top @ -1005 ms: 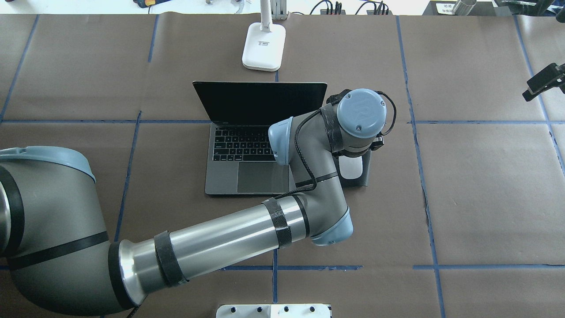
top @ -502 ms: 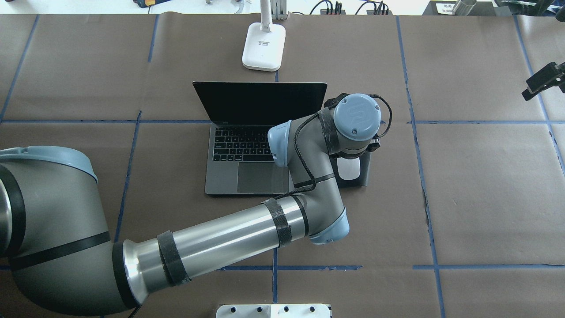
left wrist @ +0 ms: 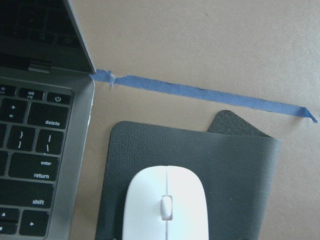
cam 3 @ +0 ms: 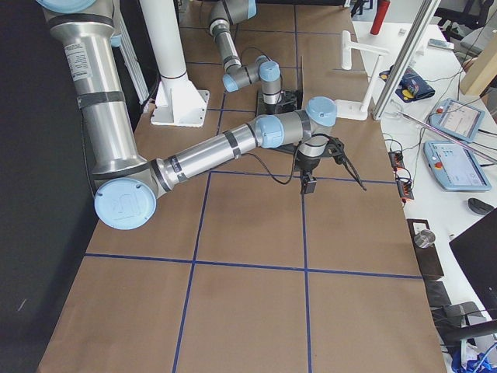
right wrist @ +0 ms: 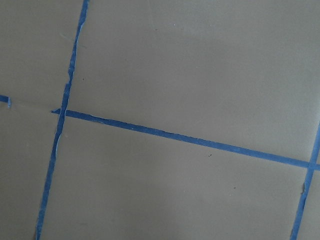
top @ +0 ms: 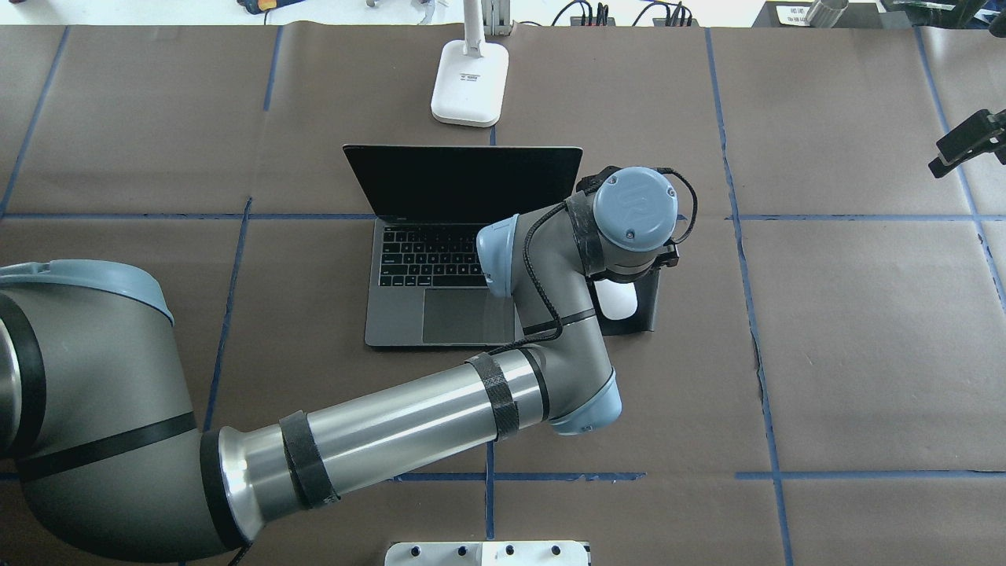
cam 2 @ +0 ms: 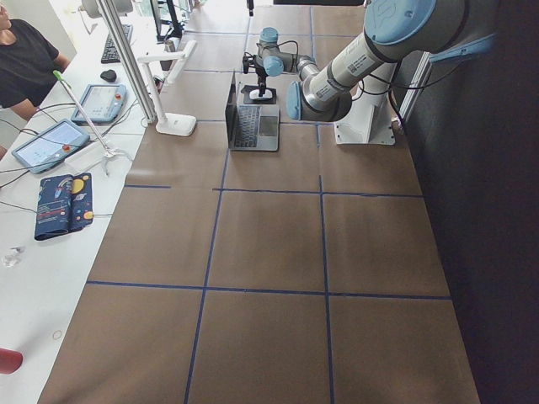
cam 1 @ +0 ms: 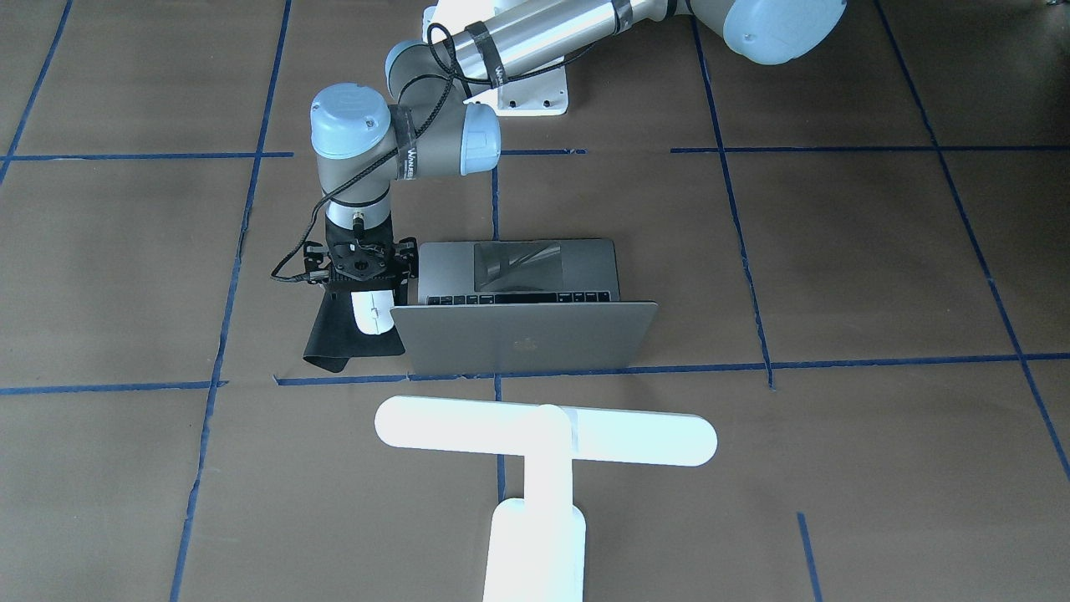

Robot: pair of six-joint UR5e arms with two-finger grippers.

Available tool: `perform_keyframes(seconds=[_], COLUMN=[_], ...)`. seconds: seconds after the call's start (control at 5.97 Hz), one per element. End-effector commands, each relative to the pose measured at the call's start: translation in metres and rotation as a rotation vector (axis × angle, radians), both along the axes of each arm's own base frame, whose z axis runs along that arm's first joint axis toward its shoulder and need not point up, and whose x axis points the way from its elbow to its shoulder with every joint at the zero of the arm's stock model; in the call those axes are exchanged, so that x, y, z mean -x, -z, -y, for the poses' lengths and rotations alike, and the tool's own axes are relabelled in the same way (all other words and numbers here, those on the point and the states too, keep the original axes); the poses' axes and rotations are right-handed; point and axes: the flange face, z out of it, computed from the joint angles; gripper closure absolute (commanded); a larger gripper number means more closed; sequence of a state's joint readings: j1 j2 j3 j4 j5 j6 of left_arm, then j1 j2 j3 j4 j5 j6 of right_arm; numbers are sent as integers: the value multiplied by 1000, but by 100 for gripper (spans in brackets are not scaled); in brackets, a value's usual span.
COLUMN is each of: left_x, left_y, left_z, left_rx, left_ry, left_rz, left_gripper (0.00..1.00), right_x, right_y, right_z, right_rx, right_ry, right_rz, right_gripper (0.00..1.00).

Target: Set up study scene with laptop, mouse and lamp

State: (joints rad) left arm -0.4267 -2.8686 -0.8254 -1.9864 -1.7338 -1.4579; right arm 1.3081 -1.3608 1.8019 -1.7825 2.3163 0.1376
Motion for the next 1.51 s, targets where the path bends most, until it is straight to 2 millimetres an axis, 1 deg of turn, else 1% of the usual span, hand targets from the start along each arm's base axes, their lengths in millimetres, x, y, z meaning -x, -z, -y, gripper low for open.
perform_keyframes(seconds=[0.0, 0.17, 0.33, 0.5, 0.67, 0.84, 1.0, 1.17, 1.34], left_x=[6, 21, 44, 87, 139, 185, 240, 298, 348], left_y=[8, 19, -3, -30, -42, -71, -104, -132, -161], left_z=[2, 5, 3, -15, -34, -56, -62, -64, -59], left_rx=[-9, 13, 63, 62, 79, 52, 32, -23, -87], left_ry=[1, -34, -99, -111, -146, -172, -213, -246, -282], left_rz=[-15, -46, -77, -77, -54, -57, -42, -18, 28], left_gripper=[0, 0, 0, 0, 0, 0, 0, 0, 0], right_x=[1, -6, -10, -11, -17, -19, -30, -51, -68], right_y=[1, 3, -2, 1, 3, -6, -15, -36, -64], right_z=[0, 1, 0, 1, 2, -2, -3, 1, -2], right_rx=[-6, -8, 3, -10, -38, -46, -42, 3, 60], right_ry=[3, -12, -22, -27, -36, -37, -56, -91, -115], right_rz=[0, -1, -7, -18, -16, -15, -20, -26, -15], right_gripper=[0, 0, 0, 0, 0, 0, 0, 0, 0])
